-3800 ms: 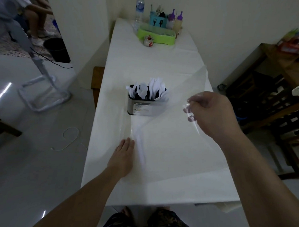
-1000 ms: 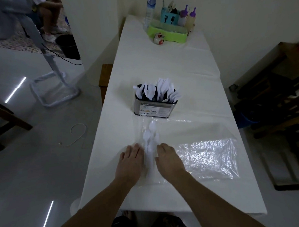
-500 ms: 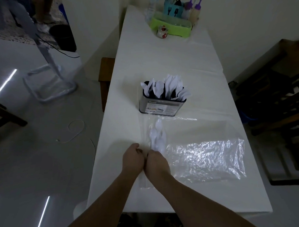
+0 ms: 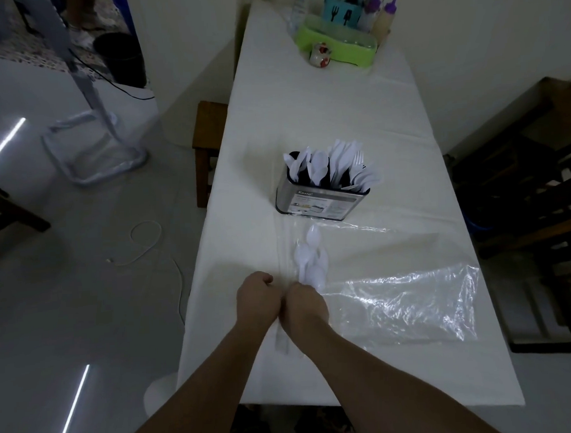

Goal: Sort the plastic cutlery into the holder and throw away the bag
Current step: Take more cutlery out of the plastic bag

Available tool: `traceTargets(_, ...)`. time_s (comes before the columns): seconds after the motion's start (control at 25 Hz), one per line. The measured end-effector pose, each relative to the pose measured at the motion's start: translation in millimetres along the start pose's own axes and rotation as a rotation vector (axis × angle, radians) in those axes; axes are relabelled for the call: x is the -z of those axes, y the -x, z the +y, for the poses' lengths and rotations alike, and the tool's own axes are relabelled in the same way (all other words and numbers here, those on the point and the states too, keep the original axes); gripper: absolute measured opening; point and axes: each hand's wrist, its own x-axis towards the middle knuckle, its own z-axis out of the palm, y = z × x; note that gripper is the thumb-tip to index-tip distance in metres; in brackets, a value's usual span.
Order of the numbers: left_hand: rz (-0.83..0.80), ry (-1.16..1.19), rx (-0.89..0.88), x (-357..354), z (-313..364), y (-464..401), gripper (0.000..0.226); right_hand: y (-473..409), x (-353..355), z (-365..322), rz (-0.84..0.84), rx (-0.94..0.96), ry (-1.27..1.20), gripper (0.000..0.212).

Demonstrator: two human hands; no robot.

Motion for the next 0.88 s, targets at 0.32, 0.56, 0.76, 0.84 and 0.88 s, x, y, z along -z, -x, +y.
traceTargets(0.32, -0.183, 0.074, 0.057, -4, 3, -6, 0.037, 5, -4, 11, 0.069, -0.175, -0.281, 0.016)
traceTargets(0.56, -0.241, -0.057, 0.026, 0, 10, -11, 0.034, 6, -4, 10, 0.06, -0.213, -0.407, 0.018)
traceTargets(0.76, -0.255, -0.06, 0.057, 1, 15, -13, 0.027, 7, -6, 11, 0.078, -0.223, -0.458, 0.017)
traceTargets(0.84, -0.27, -0.003, 0.072, 1, 15, -14, 0.024, 6, -6, 10, 0.087, -0.225, -0.453, 0.017)
traceTargets(0.88, -0.275, 0.035, 0.075, 0, 13, -14, 0.022, 6, -6, 10, 0.087, -0.222, -0.445, 0.017)
